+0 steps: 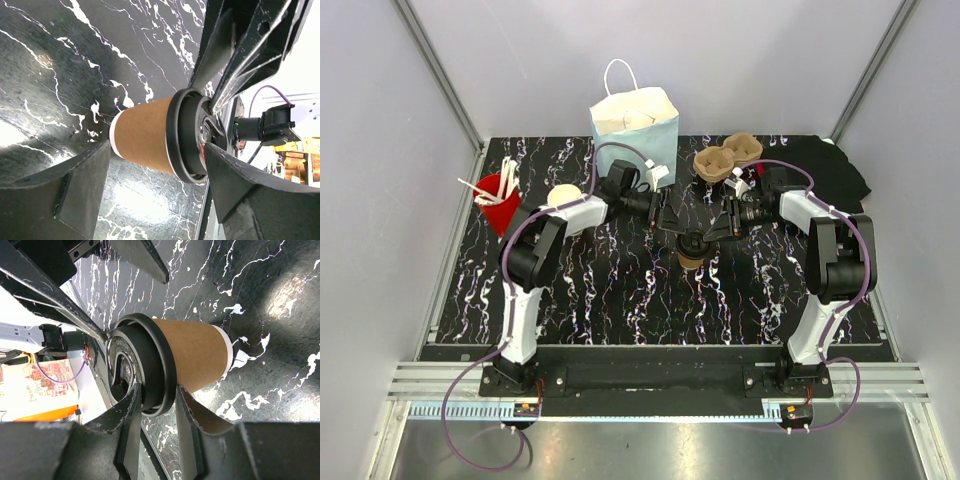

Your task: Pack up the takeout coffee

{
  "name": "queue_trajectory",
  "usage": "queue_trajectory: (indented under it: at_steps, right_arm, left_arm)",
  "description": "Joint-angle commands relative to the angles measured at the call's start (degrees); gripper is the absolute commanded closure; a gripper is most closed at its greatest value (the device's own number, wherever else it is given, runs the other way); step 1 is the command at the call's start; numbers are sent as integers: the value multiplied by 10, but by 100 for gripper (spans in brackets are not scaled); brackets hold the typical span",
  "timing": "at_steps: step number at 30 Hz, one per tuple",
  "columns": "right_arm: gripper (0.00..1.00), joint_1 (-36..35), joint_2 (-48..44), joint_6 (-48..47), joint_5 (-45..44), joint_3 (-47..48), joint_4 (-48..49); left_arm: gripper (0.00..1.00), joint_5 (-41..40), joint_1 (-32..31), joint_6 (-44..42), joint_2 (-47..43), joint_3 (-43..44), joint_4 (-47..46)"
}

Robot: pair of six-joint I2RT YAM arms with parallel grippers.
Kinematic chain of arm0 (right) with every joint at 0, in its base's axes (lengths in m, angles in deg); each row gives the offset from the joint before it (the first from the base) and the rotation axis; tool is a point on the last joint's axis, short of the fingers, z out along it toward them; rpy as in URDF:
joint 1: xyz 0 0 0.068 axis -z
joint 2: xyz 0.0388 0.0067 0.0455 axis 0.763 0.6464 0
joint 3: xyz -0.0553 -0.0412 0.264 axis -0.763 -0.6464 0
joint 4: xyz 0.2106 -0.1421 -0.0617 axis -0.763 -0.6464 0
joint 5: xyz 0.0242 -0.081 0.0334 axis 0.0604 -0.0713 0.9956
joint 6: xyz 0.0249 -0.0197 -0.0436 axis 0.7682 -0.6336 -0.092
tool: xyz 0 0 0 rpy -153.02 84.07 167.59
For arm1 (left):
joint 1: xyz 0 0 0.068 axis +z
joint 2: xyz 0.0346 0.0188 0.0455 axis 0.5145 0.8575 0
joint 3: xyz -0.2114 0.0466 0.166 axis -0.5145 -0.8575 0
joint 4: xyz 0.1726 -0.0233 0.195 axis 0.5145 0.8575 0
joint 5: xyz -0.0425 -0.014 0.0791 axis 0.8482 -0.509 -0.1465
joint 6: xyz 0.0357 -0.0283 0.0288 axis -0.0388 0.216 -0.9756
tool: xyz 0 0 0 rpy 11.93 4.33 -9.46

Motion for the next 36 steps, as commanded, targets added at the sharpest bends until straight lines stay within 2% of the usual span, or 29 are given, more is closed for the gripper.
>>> queue_trajectory:
  at_steps: [1, 6, 25, 29, 30, 36]
  right_arm:
    - [74, -4, 8, -18, -21, -3, -1]
    - [74, -4, 9, -23, -19, -1, -8]
    - [75, -6, 16, -37, -14, 6, -22]
    - [75, -6, 18, -38, -15, 7, -23]
    - [75, -6, 19, -37, -15, 7, -23]
    - [76, -7, 19, -39, -20, 7, -23]
  left_arm:
    - [22, 25, 10, 9, -49, -19, -55]
    - [23, 9, 15, -5, -57, -27, -37]
    - [35, -3, 1, -2, -21, -31, -43]
    - [43, -4, -1, -4, -18, -37, -42]
    - [49, -5, -1, -4, -17, -40, -43]
    - [65, -12, -2, -14, -13, -48, -36]
